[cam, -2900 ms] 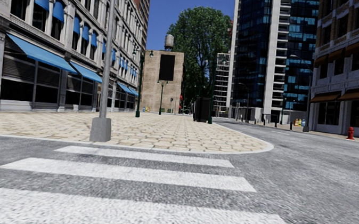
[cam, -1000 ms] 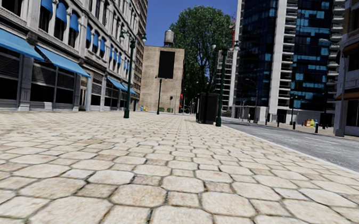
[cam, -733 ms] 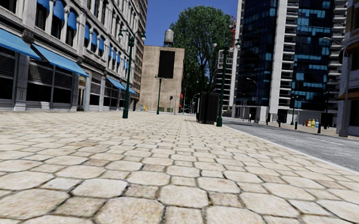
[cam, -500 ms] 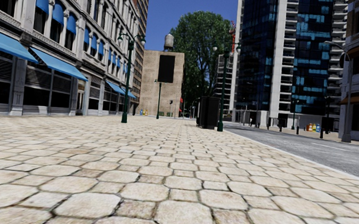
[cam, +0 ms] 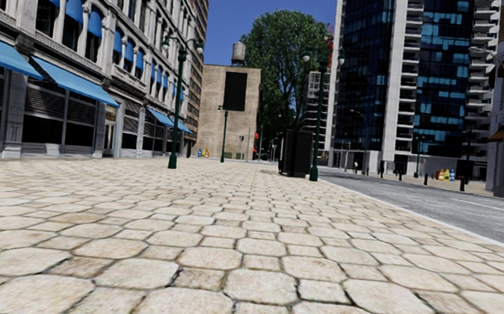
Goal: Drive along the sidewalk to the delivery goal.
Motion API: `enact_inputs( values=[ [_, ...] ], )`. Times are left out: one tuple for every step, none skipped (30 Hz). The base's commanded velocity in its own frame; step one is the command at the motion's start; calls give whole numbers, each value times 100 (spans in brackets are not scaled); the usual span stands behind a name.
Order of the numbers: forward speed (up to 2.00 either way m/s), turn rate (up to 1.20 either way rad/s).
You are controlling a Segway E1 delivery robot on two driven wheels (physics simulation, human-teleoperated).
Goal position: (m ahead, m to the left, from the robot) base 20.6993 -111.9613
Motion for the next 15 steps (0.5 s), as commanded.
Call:
enact_inputs(
  values=[
    [161,0],
    [162,0],
    [163,0],
    [164,0],
    [164,0],
    [167,0],
    [177,0],
    [200,0],
    [200,0],
    [200,0],
    [200,0],
    [200,0],
    [200,0],
    [200,0],
    [200,0]
  ],
)
